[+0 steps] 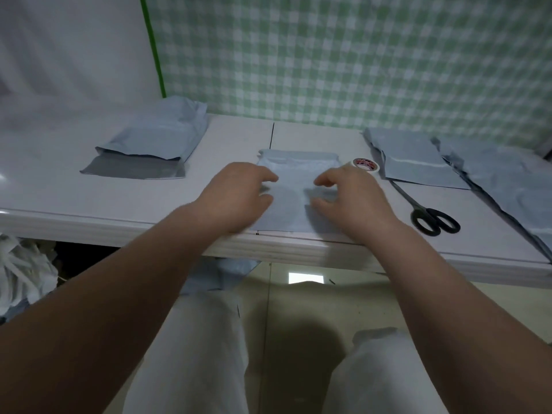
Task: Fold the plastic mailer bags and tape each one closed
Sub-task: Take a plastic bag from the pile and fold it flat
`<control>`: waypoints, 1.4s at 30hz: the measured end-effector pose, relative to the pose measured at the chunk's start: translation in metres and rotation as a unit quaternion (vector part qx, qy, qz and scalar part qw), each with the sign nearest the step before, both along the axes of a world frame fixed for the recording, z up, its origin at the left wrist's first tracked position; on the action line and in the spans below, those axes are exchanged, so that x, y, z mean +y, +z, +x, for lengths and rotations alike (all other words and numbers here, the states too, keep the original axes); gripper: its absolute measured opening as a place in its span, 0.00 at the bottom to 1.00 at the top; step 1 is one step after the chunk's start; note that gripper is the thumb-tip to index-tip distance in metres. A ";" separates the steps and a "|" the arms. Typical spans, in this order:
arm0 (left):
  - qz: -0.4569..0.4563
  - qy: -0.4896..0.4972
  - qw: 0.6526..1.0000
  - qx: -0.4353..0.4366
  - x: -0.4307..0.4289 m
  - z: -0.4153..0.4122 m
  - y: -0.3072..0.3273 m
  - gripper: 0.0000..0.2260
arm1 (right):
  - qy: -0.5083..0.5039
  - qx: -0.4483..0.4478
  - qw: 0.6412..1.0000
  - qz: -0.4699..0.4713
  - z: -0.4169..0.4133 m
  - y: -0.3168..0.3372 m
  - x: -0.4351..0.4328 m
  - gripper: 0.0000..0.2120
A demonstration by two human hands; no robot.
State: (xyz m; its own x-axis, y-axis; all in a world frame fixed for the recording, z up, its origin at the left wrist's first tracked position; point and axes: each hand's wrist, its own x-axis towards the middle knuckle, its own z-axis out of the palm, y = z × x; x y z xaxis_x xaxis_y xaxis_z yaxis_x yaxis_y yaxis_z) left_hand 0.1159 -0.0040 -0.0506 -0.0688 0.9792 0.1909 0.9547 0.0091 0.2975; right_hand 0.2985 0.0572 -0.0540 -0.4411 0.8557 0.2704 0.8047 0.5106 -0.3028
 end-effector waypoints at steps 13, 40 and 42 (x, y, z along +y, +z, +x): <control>-0.185 -0.082 0.979 0.020 0.056 -0.006 0.019 0.07 | 0.118 -0.152 0.960 -0.205 -0.052 0.030 0.038 0.17; -0.045 0.035 0.987 -0.150 0.040 -0.020 -0.002 0.13 | 0.093 -0.020 0.967 -0.238 -0.041 0.011 0.047 0.15; -0.037 0.054 0.990 -0.128 0.039 -0.017 -0.002 0.11 | 0.089 -0.022 0.968 -0.235 -0.041 0.011 0.048 0.15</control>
